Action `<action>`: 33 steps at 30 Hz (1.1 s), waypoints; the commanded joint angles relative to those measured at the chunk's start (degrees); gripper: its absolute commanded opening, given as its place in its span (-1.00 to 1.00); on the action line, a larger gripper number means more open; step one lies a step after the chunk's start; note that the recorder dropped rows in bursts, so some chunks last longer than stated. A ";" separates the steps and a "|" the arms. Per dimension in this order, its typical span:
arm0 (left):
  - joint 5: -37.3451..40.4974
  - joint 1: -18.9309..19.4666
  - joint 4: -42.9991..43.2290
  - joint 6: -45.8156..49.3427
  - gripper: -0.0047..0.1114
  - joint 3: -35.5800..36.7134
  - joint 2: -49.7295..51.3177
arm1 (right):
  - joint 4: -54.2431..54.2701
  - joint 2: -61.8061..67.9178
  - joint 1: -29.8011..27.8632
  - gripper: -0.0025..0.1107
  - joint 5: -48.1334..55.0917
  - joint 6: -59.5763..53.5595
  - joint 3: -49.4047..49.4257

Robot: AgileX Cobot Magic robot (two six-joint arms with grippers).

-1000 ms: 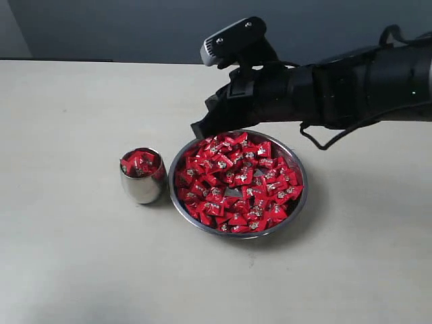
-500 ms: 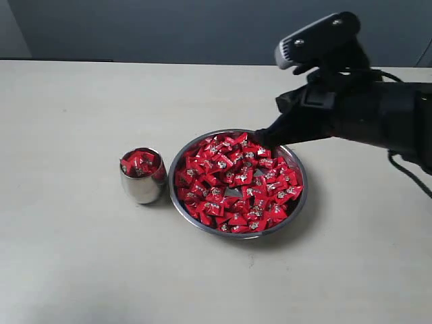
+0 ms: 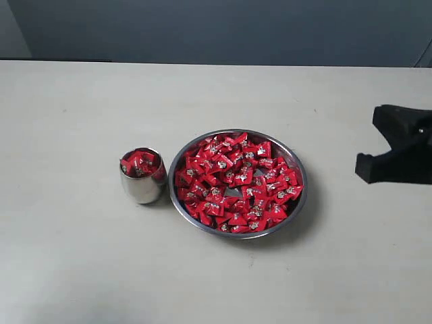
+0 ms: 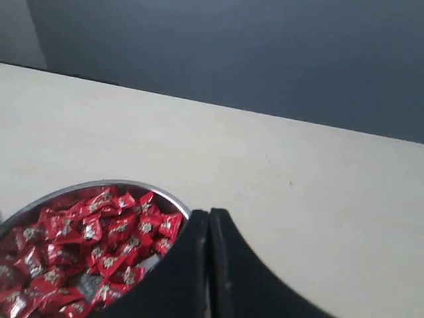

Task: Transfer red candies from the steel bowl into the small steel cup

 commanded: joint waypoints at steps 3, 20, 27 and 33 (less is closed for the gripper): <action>-0.11 0.03 -0.16 -0.09 -0.91 0.22 -0.26 | -0.91 -4.04 -0.07 -0.97 -1.68 1.45 4.46; -0.11 0.03 -0.16 -0.09 -0.91 0.22 -0.26 | 9.13 -8.44 -0.07 -0.97 -6.07 6.28 5.96; -0.11 0.03 -0.16 -0.09 -0.91 0.22 -0.26 | 7.36 -8.44 -0.07 -0.97 -10.66 4.86 5.96; -0.11 0.03 -0.16 -0.09 -0.91 0.22 -0.26 | 6.32 -8.44 -0.07 -0.97 -13.90 -0.36 5.96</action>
